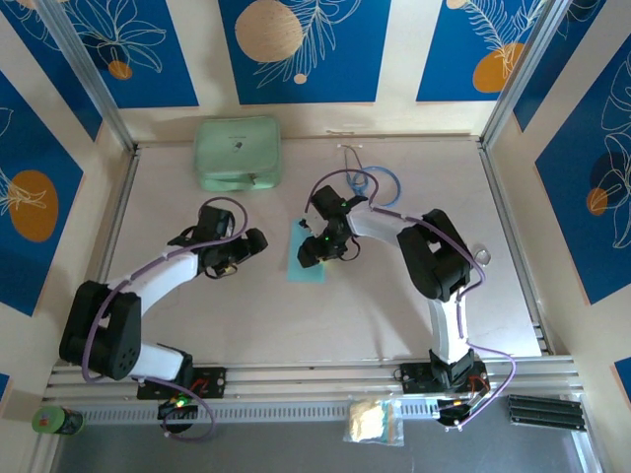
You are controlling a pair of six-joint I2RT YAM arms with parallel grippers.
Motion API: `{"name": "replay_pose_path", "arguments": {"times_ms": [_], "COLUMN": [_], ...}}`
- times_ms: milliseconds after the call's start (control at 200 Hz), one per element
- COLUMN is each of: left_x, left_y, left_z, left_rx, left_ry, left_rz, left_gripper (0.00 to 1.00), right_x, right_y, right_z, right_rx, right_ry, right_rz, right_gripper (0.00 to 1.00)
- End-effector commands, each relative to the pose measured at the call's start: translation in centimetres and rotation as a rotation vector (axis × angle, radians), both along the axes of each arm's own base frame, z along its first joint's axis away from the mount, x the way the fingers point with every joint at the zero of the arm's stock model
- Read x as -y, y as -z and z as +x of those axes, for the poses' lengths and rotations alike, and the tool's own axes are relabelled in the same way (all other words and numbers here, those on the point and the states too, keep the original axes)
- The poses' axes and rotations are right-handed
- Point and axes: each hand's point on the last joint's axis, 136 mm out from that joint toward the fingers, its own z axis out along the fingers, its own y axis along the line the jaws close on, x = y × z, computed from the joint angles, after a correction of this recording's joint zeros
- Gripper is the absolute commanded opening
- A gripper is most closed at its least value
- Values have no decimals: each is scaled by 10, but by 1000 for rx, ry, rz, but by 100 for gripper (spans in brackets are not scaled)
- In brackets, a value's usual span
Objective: Fold a paper plane with a square sheet of paper (pick it up from the middle)
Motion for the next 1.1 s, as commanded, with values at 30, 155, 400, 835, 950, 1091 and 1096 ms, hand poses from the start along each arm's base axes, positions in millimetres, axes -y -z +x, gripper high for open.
{"name": "replay_pose_path", "arguments": {"times_ms": [30,155,400,835,950,1091,1096], "left_x": [22,45,74,105,111,118,118], "left_y": [-9,-9,1,16,21,26,26], "left_z": [7,4,-8,-18,-19,-19,-19], "left_rx": [19,16,-60,-132,-150,-167,-167], "left_ry": [63,120,205,271,283,295,295], "left_rz": [-108,-199,-250,-260,-258,-256,-256], "left_gripper": [99,97,87,52,45,41,41], "right_x": [-4,-8,-12,26,30,32,32], "right_y": [-36,-31,-17,36,44,48,48], "right_z": [3,5,-2,-10,-13,-14,-14], "right_rx": [-28,-220,-312,-300,-308,-310,-310], "right_ry": [220,443,428,452,456,459,458], "right_rz": [111,268,299,72,47,32,32], "right_gripper": [57,56,53,48,47,45,45]}}
